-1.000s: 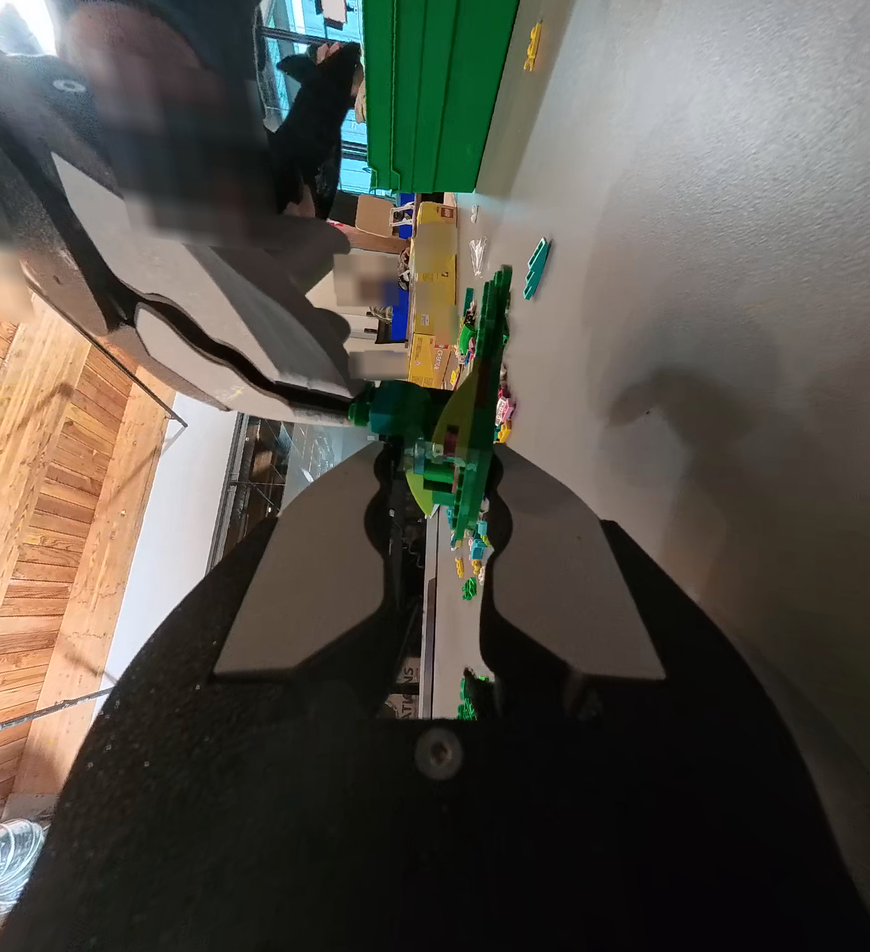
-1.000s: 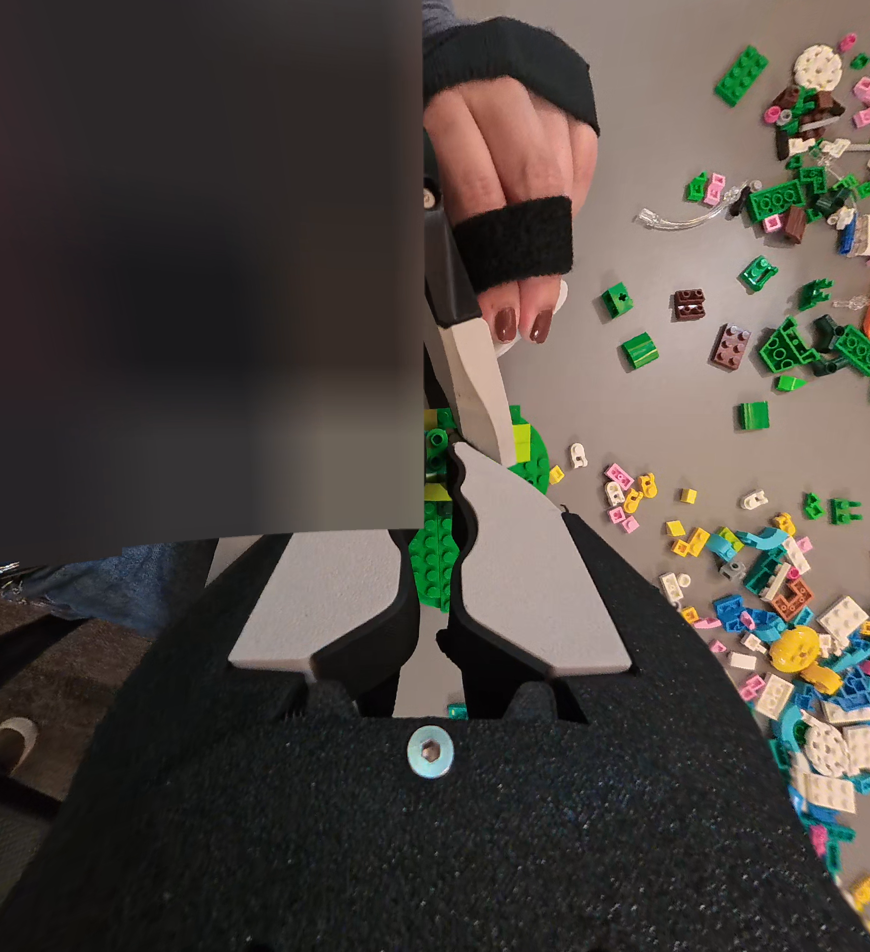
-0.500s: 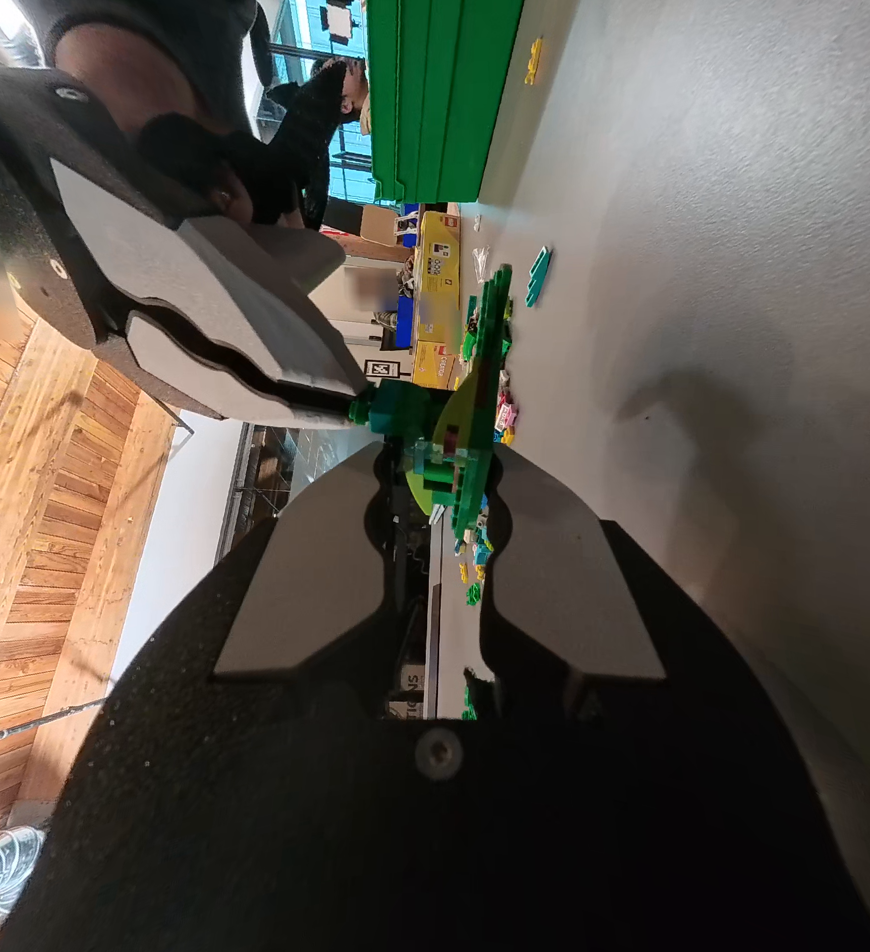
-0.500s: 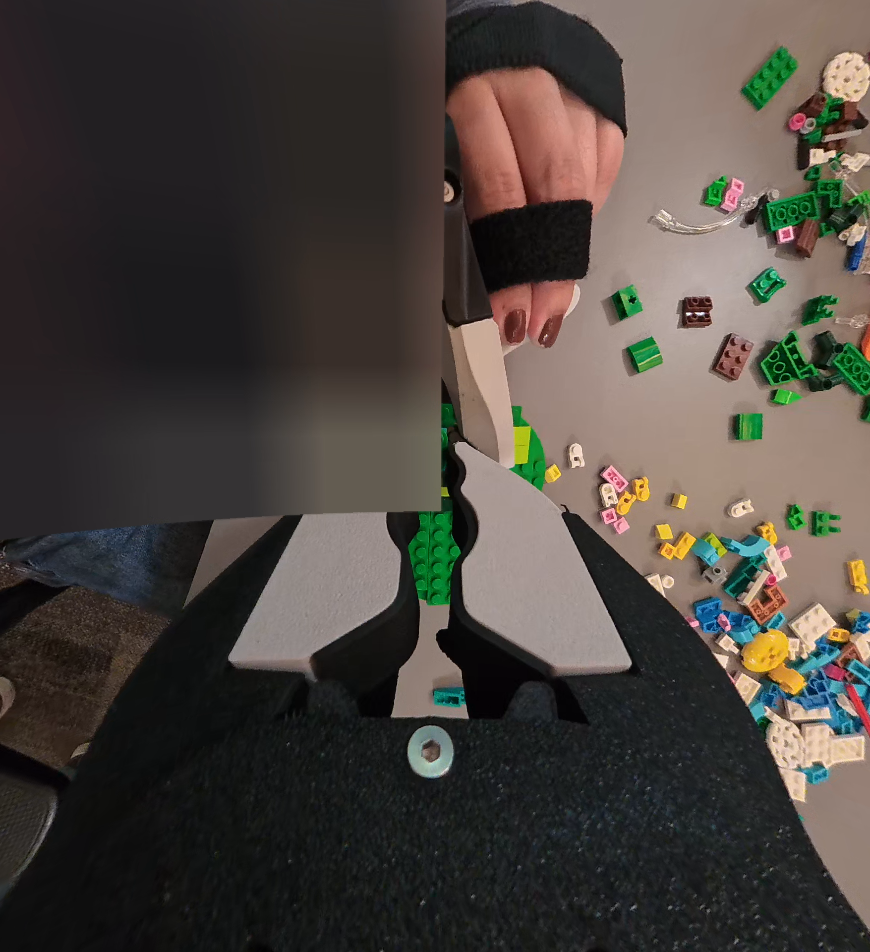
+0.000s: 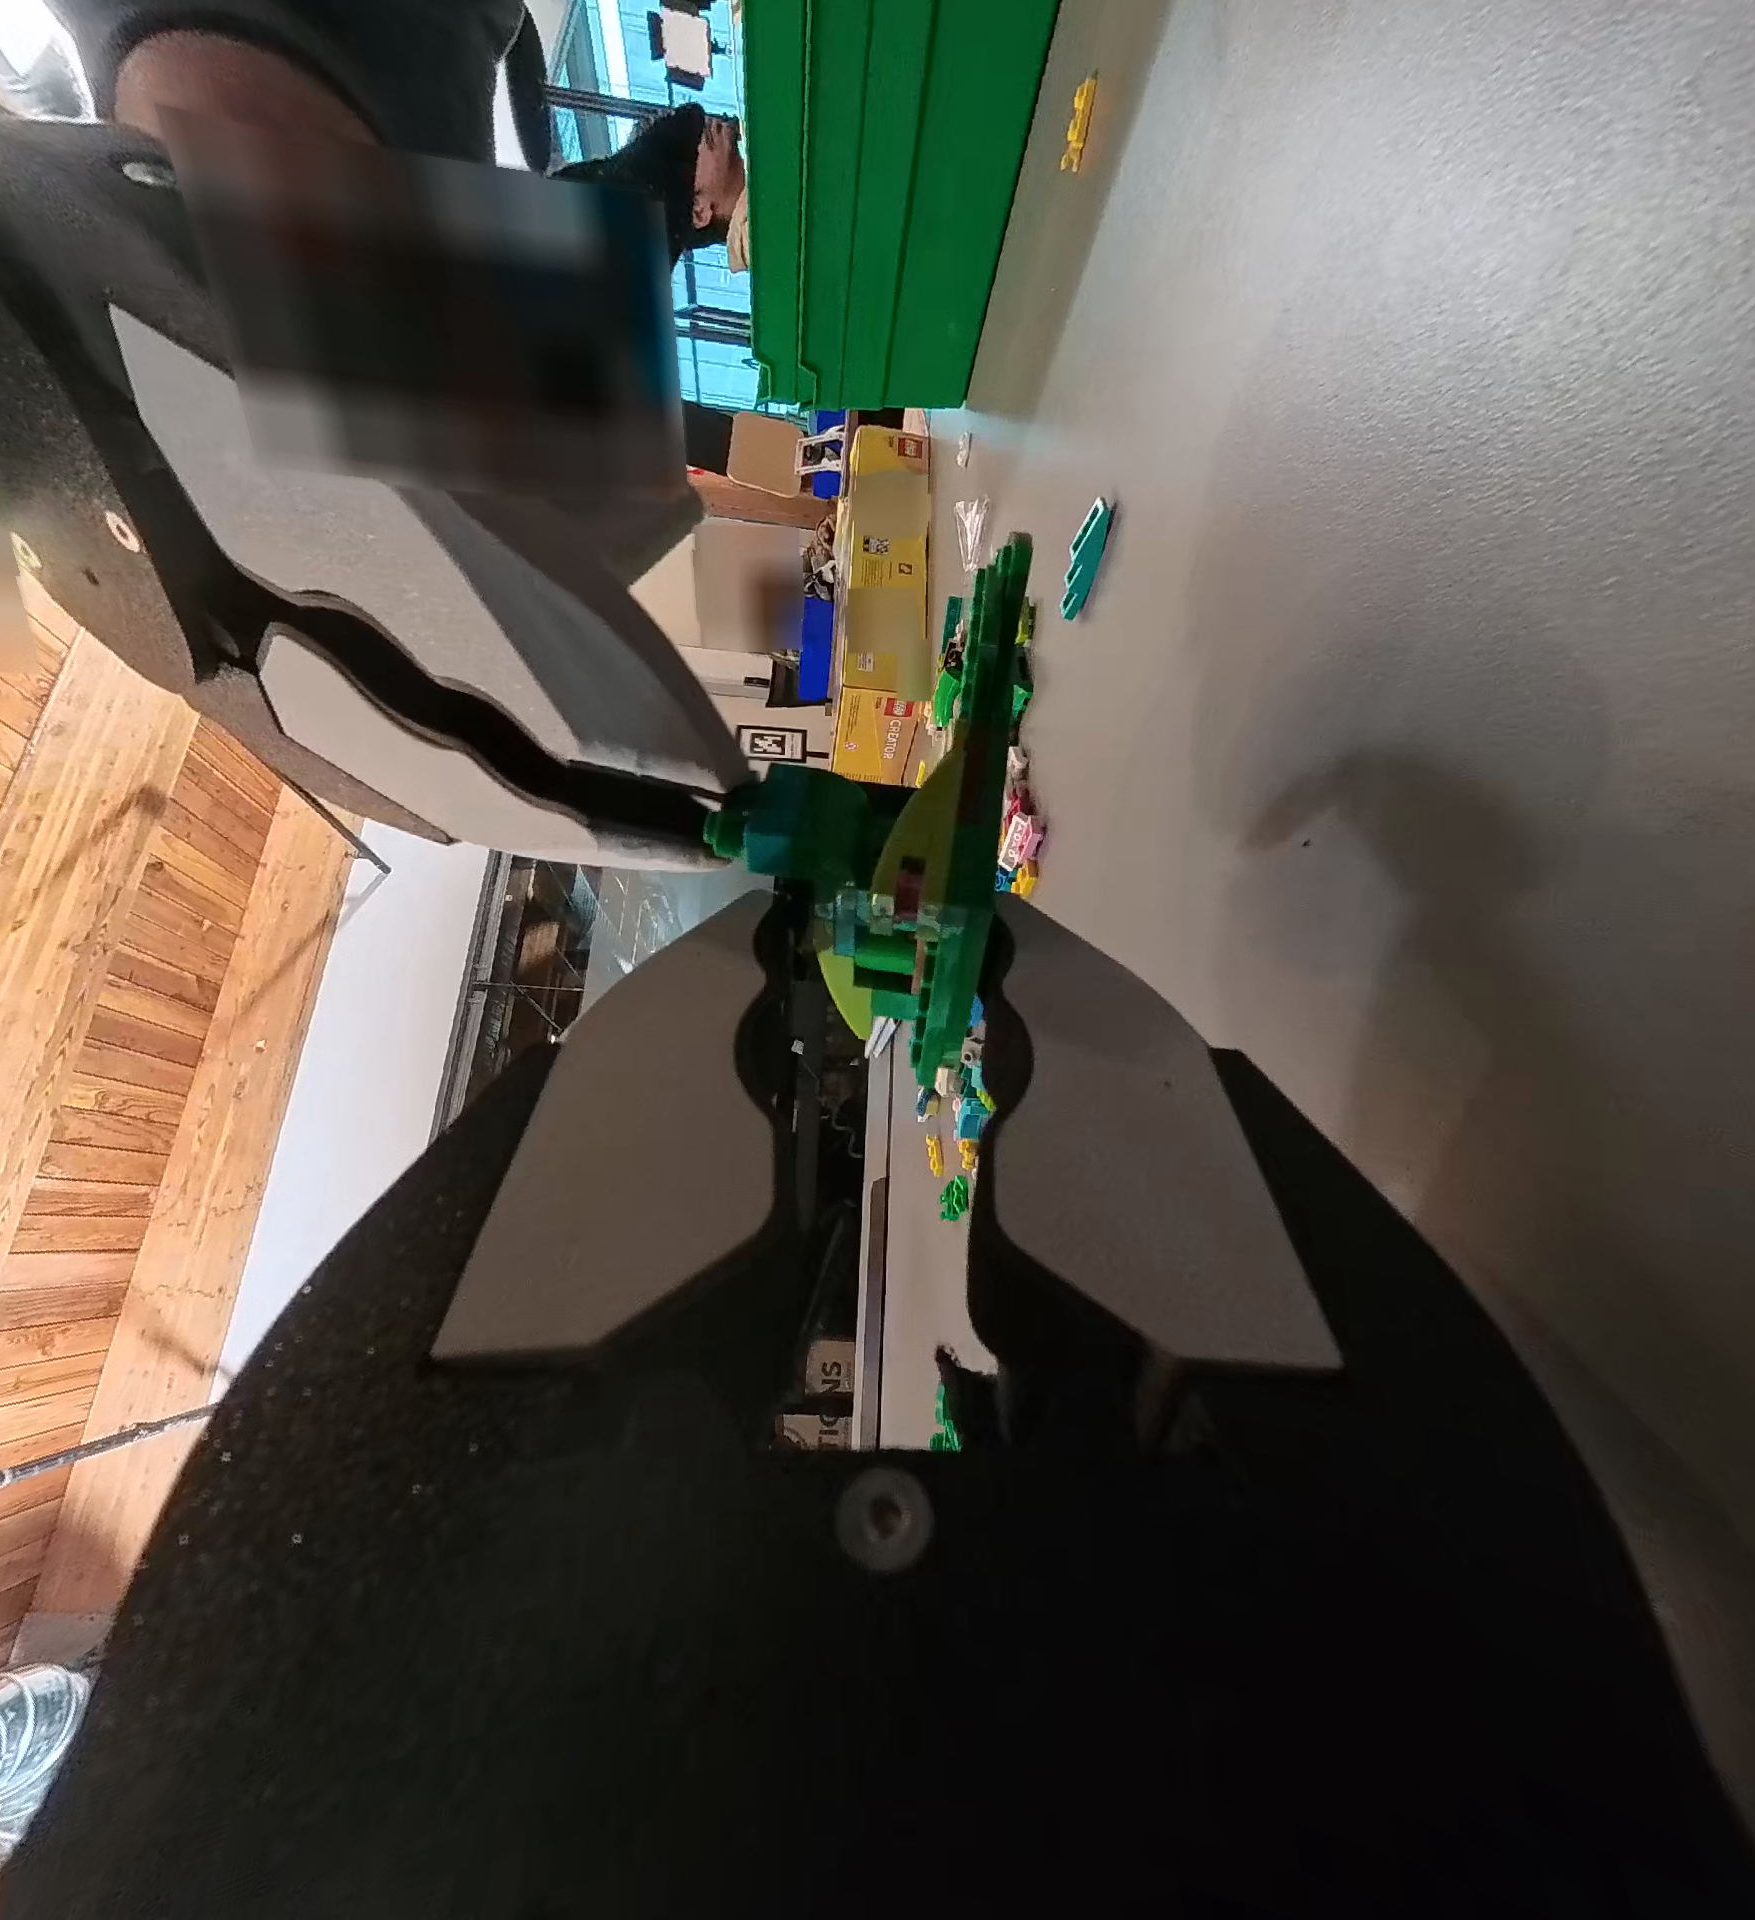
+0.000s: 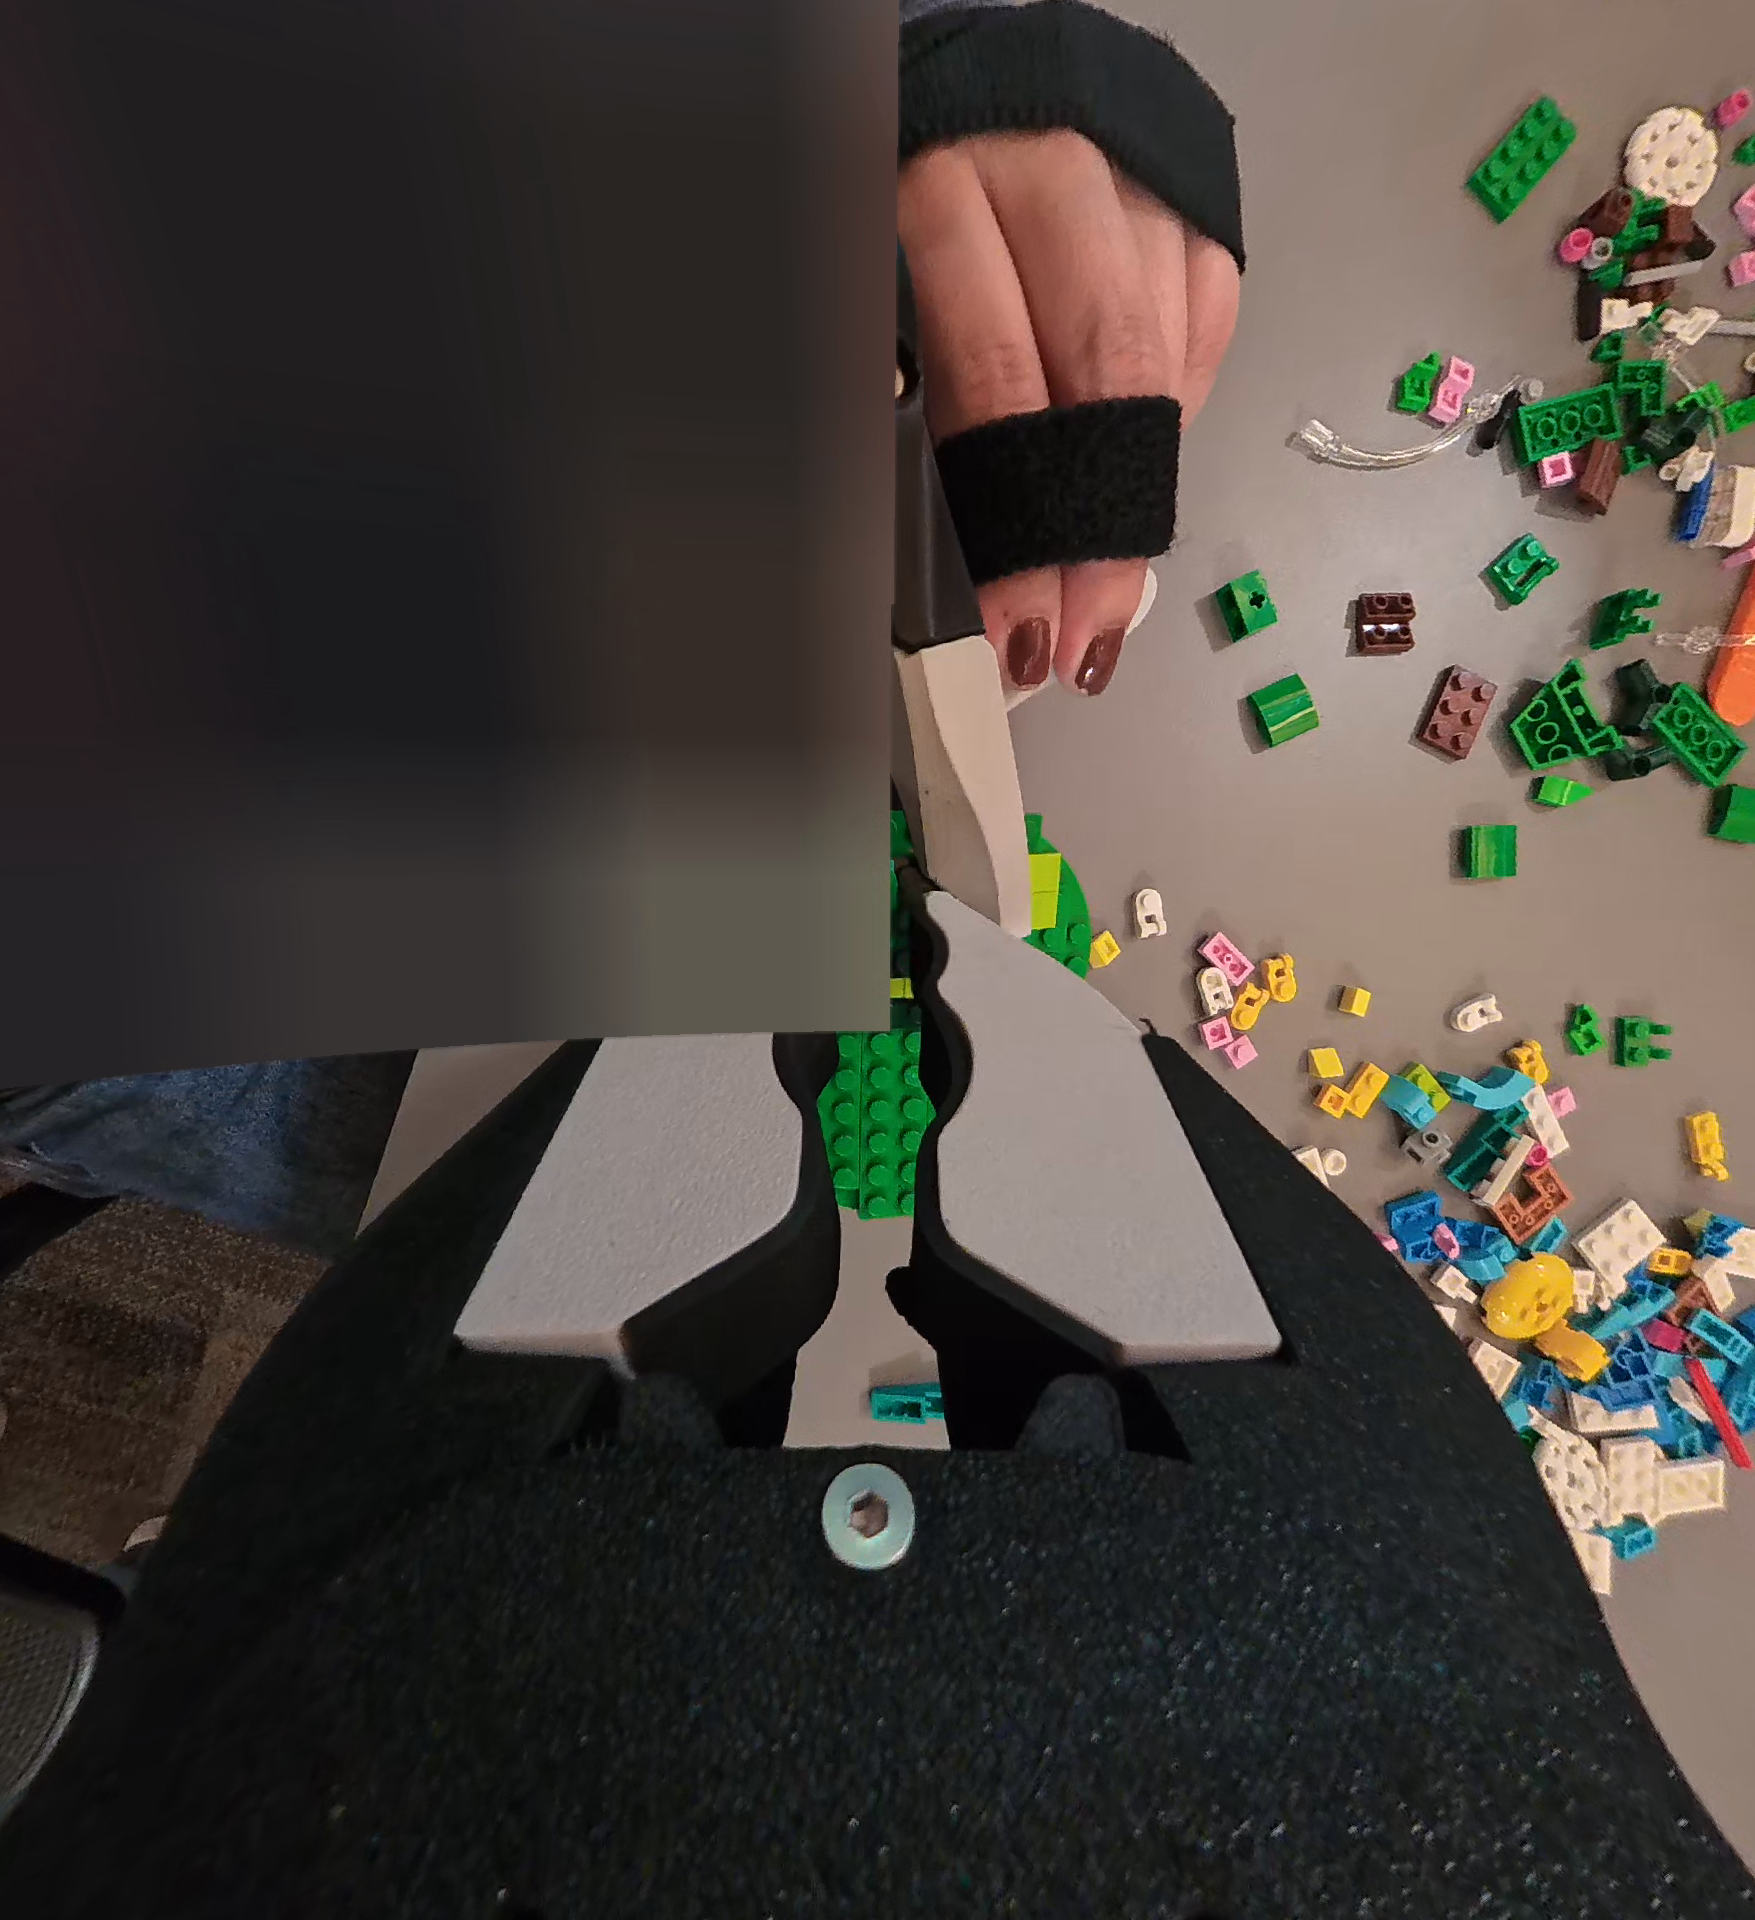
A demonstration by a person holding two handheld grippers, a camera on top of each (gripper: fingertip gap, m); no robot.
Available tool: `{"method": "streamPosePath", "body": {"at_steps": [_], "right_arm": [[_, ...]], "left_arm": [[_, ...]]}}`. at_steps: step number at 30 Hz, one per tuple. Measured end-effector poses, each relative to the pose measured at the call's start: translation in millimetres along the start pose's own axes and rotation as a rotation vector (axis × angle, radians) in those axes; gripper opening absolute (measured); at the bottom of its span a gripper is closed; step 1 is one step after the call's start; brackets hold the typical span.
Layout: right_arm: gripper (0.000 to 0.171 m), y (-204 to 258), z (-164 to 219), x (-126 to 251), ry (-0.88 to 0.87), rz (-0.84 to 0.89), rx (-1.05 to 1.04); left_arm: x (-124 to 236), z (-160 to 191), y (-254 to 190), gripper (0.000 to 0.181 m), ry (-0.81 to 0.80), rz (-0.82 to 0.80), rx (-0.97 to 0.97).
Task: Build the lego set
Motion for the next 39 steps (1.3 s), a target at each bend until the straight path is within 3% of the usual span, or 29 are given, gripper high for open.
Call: {"method": "streamPosePath", "body": {"at_steps": [8, 12, 22, 28, 33, 39], "right_arm": [[0.015, 1.6, 1.9, 2.6, -0.012, 0.029, -0.008], [0.028, 3.5, 2.0, 6.1, -0.055, 0.105, -0.010], [0.060, 31.2, -3.8, -5.8, -0.088, 0.576, 0.237], [0.077, 39.6, 2.0, -26.5, 0.071, 0.855, 0.436], [0.077, 36.2, 12.7, -48.4, 0.227, 1.028, 0.549], [0.068, 31.3, 12.7, -53.7, 0.227, 1.088, 0.526]], "left_arm": [[-0.1, 0.6, -1.0, 0.034, 0.006, 0.010, 0.004], [-0.1, 1.8, -0.9, 0.034, 0.015, 0.013, 0.011], [0.8, 7.7, 6.3, 0.033, 0.035, 0.002, 0.141], [1.1, 9.2, 8.5, 0.034, 0.040, 0.001, 0.187], [1.7, 9.1, 9.7, 0.034, 0.039, 0.001, 0.207], [1.9, 8.2, 9.2, 0.034, 0.041, 0.003, 0.198]]}}
Point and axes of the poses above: each gripper's, where its closed fingertips meet, x back along the fingers, z out of its underside, y = z × x across the jaws, the point moved 7 cm from there along x, back along the fingers, and after that the axes turned 6 degrees about -y, right-handed, at the moved point
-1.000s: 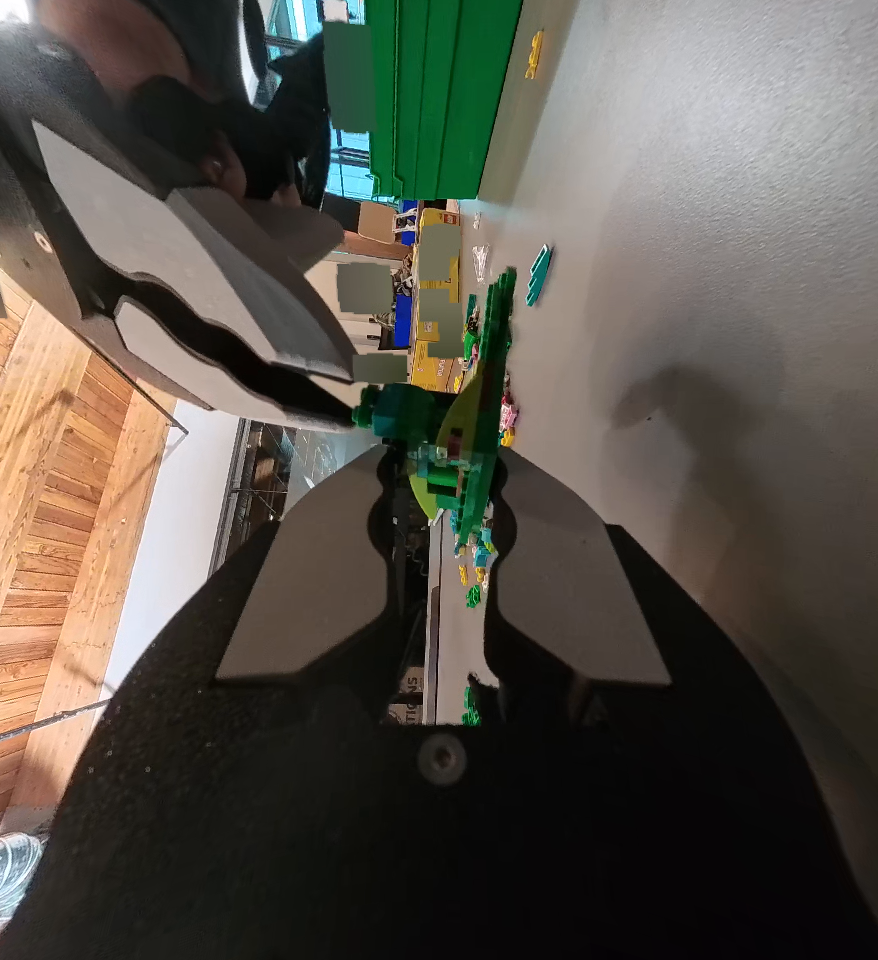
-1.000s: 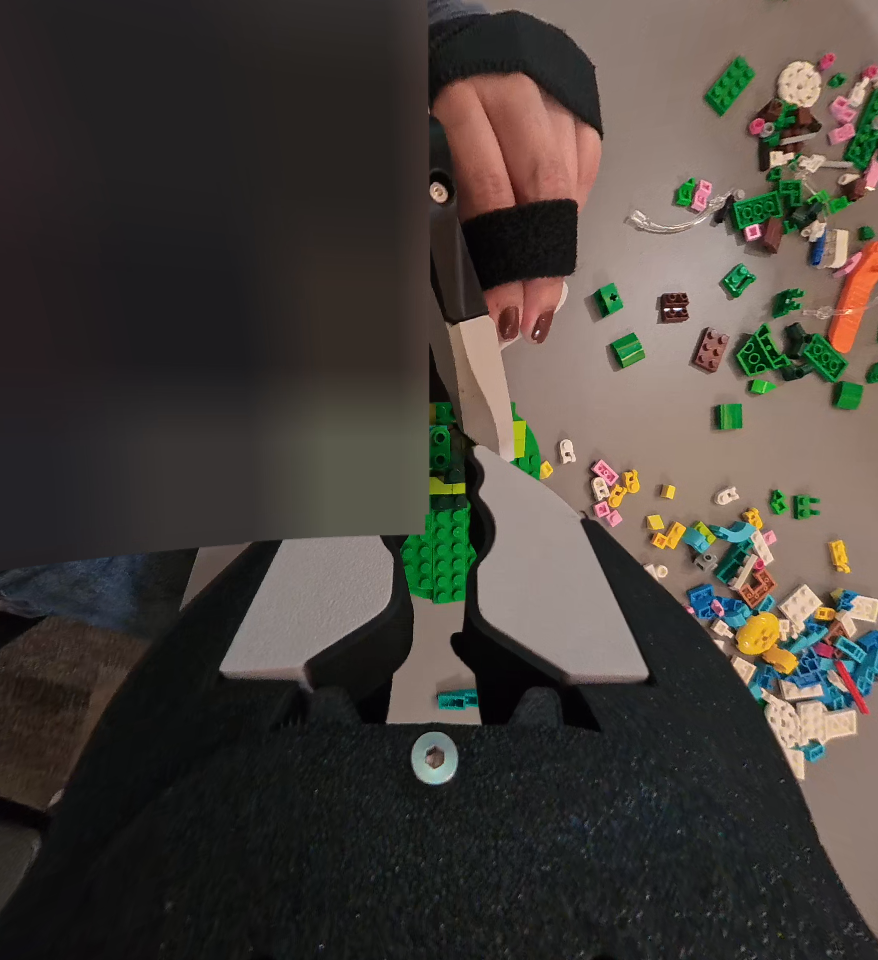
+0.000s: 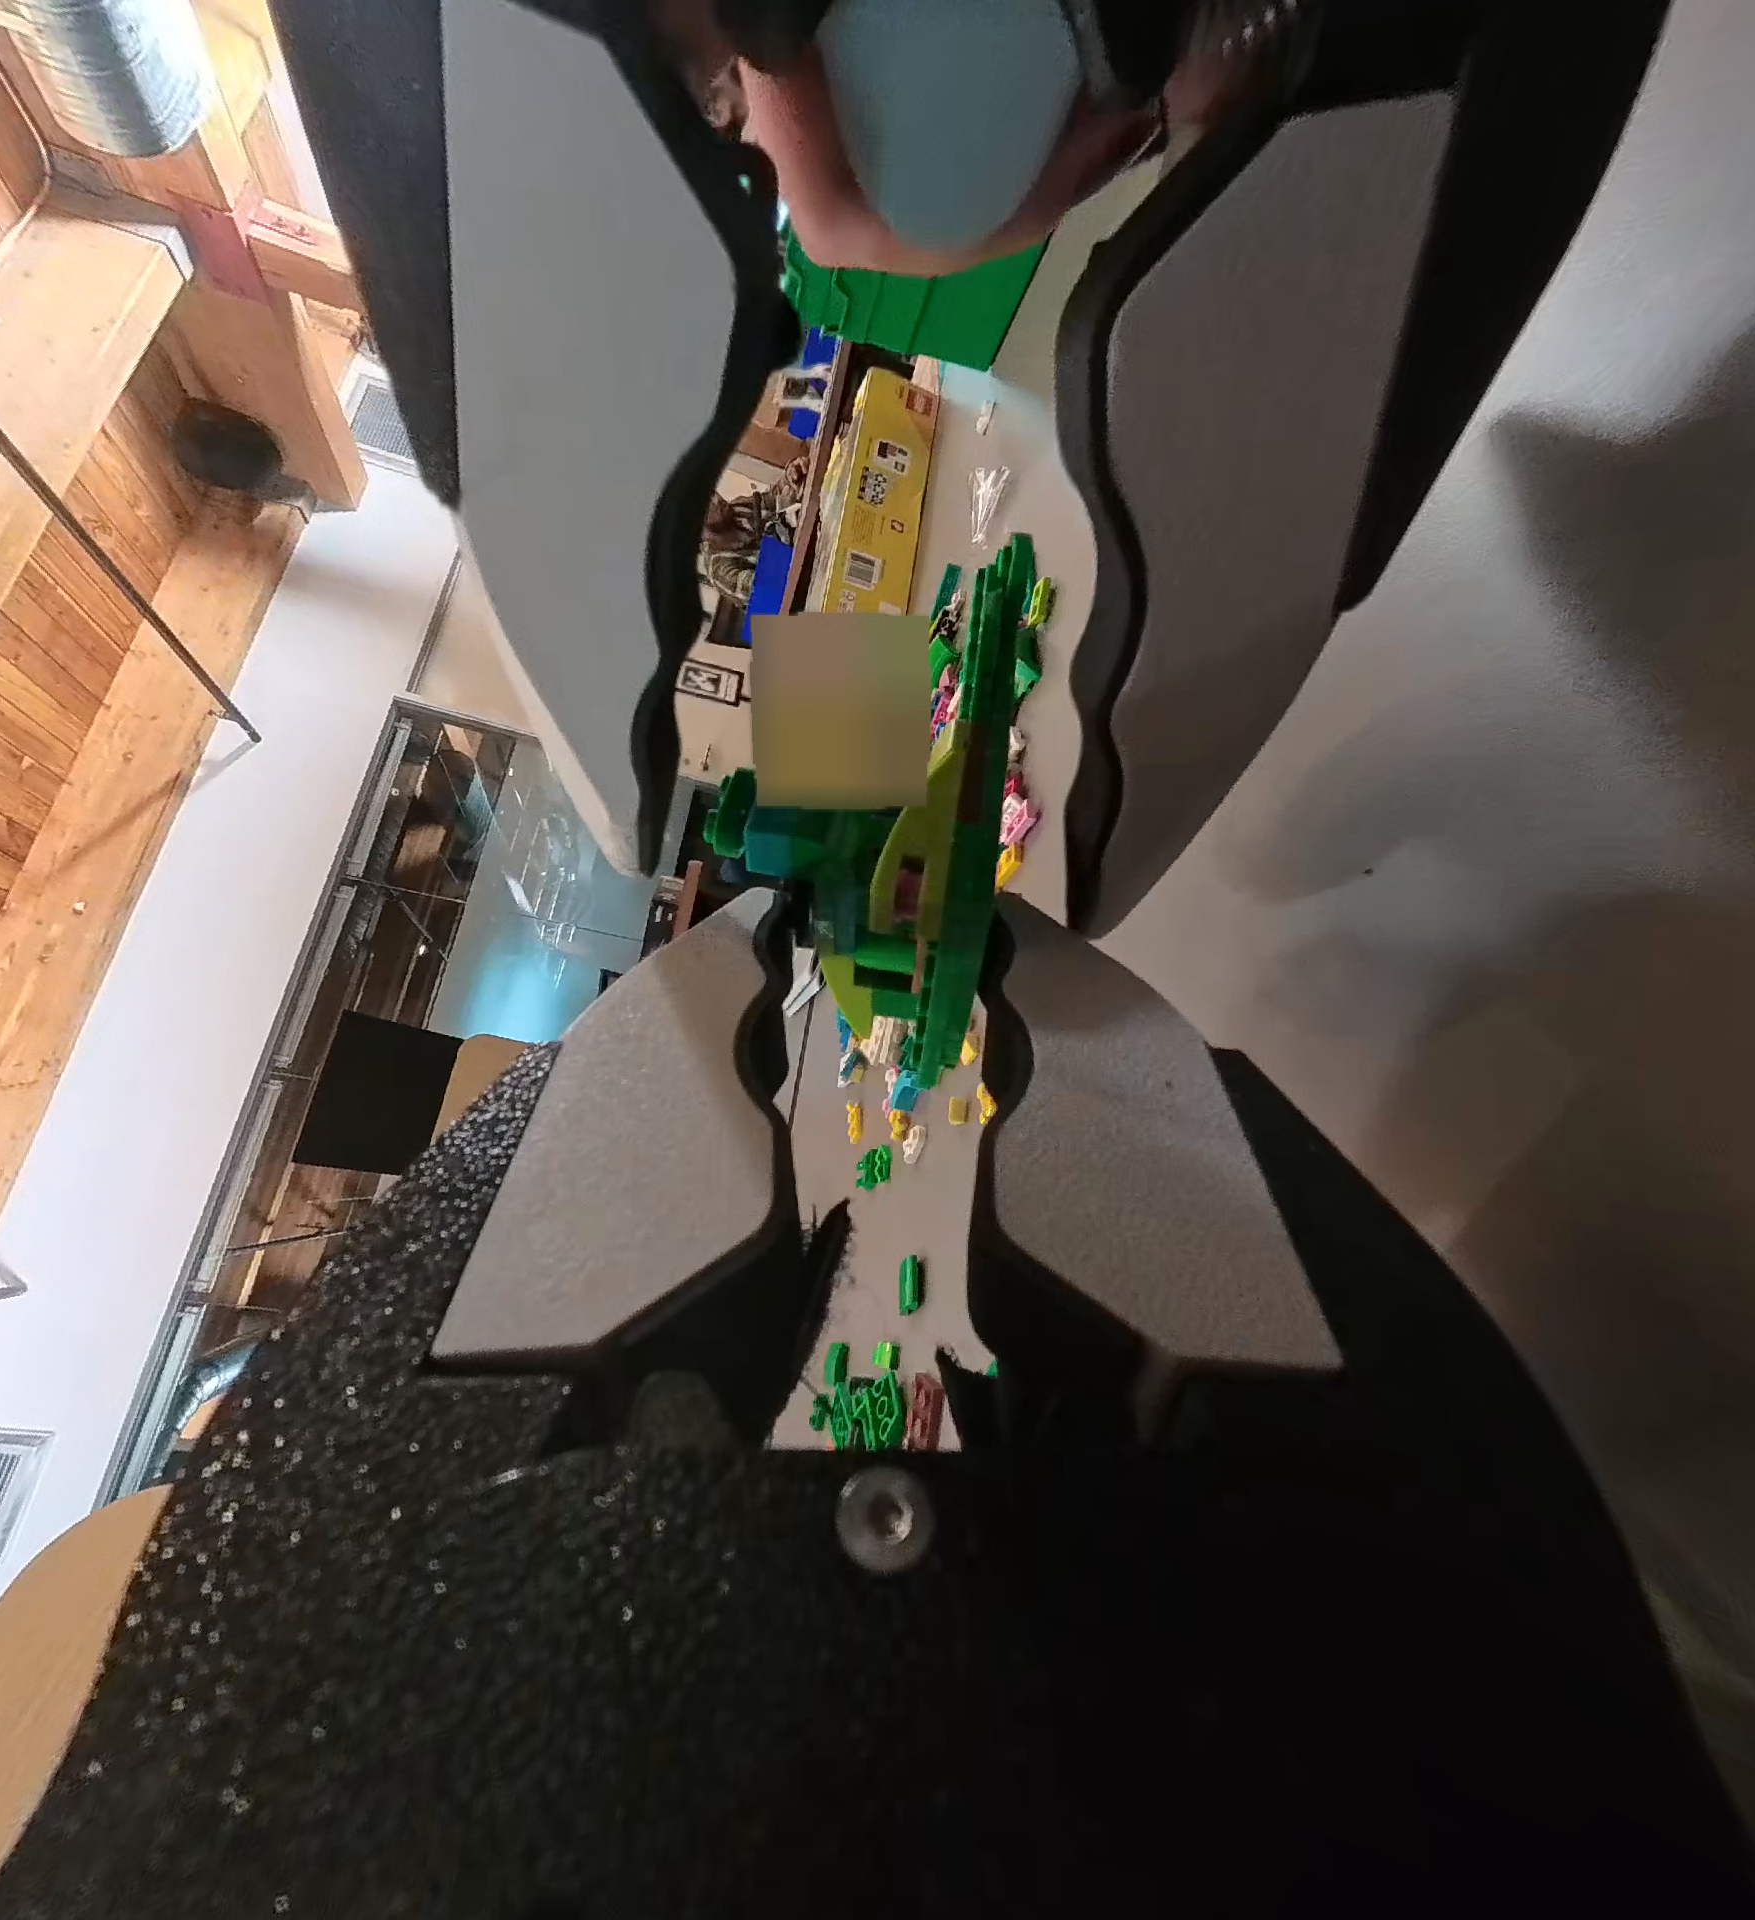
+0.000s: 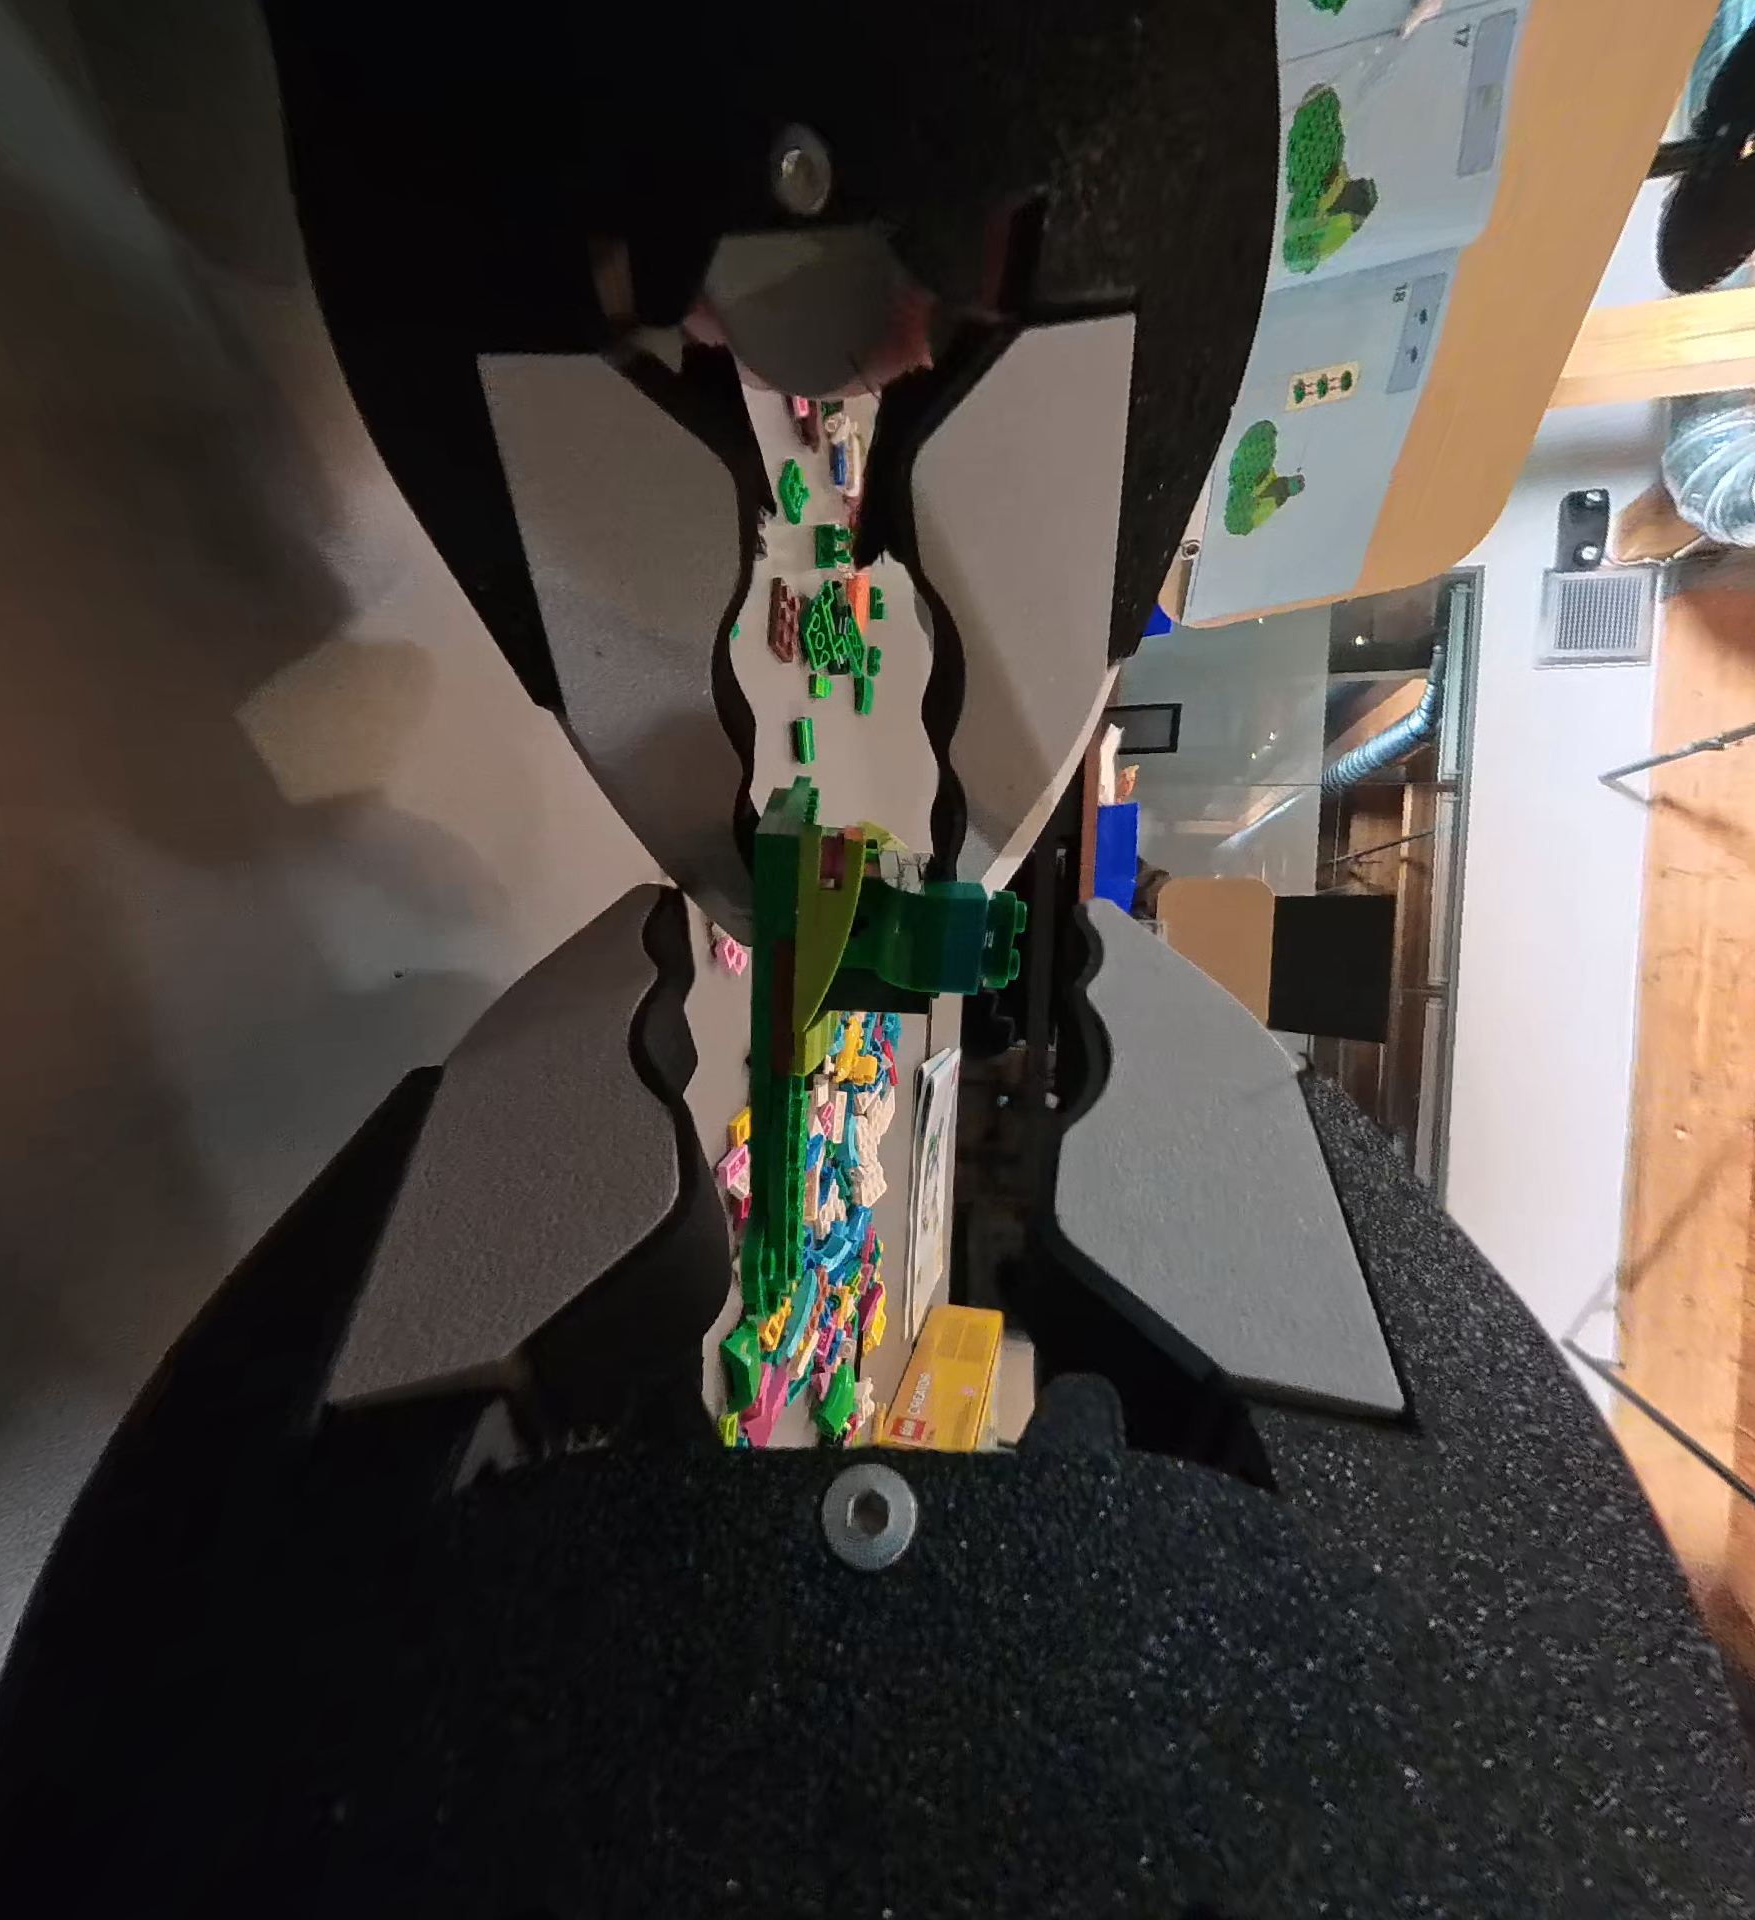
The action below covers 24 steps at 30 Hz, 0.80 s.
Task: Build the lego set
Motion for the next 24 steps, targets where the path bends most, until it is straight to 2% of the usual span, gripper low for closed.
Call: {"method": "streamPosePath", "body": {"at_steps": [13, 24], "right_arm": [[0.050, 1.3, 0.5, -0.6, 0.009, -0.033, 0.037], [0.047, -4.7, -1.1, 0.7, -0.005, -0.069, 0.025]], "left_arm": [[0.6, 2.0, -0.8, 0.034, 0.036, 0.014, -0.025], [3.2, -0.3, 2.7, 0.033, 0.033, -0.008, -0.027]]}}
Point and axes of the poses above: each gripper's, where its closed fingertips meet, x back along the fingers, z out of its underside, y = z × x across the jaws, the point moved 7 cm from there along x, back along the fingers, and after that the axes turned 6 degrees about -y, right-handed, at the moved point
